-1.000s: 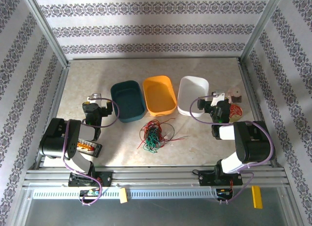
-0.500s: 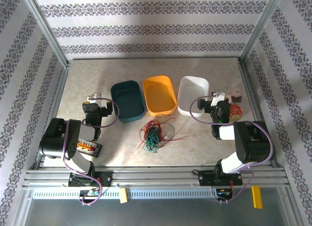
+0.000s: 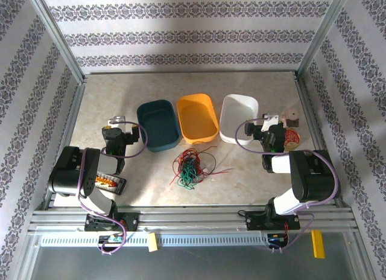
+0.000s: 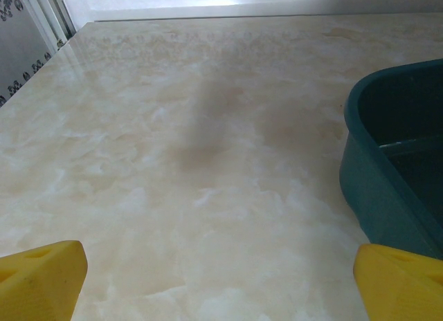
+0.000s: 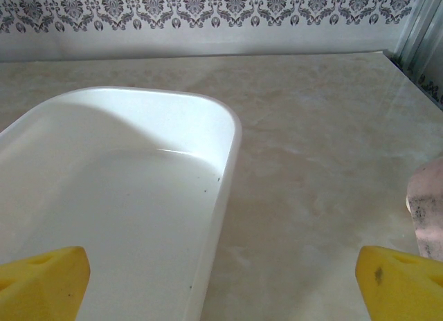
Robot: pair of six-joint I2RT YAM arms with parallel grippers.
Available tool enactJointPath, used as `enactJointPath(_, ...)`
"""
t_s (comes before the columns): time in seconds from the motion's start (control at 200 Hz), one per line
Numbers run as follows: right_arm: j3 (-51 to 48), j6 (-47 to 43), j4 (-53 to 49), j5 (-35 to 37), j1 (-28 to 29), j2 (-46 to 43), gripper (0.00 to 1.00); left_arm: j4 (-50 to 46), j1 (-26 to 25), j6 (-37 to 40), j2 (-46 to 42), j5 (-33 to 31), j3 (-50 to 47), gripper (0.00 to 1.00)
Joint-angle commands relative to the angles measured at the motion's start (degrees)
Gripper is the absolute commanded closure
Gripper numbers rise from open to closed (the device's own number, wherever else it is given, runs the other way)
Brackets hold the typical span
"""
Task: Untangle the cables
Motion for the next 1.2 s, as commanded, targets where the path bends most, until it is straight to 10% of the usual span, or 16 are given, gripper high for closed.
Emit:
enactJointPath(0.0,0.93,0.15,0.61,-2.26,-0.67,0.32,0.01,2.06,0.29,0.59,0.08,0.04,0.51,0.01)
enactJointPath(0.15,0.58,1.08,1.36,-2.91,-1.70,0.08,0.02,-19.69,0.67,1.37,-7.52,5.51,8.49,0.01)
enactJointPath(0.445,5.99,4.91,-29.15,22.65,3.95,-23.03,0.01,-35.34,0.44,-11.52,-25.93,-15.51,10.78,0.01)
enactJointPath(0.58,13.57,3.47,-46.53,29.87,16.70,-29.38,0.02,-53.78,-3.34,-18.19,-28.83,-12.64,16.61,0.01)
enactJointPath(0.805,24.85,1.39,-62.35,35.17,47.03,-24.71,0.02,-58.78,-27.07,-20.87,-31.11,-12.67,16.77,0.01)
enactJointPath(1.195,26.31,17.52,-76.92,8.78,44.70,-17.88,0.10,-62.48,-48.01,-13.31,-18.91,0.52,21.63,0.01)
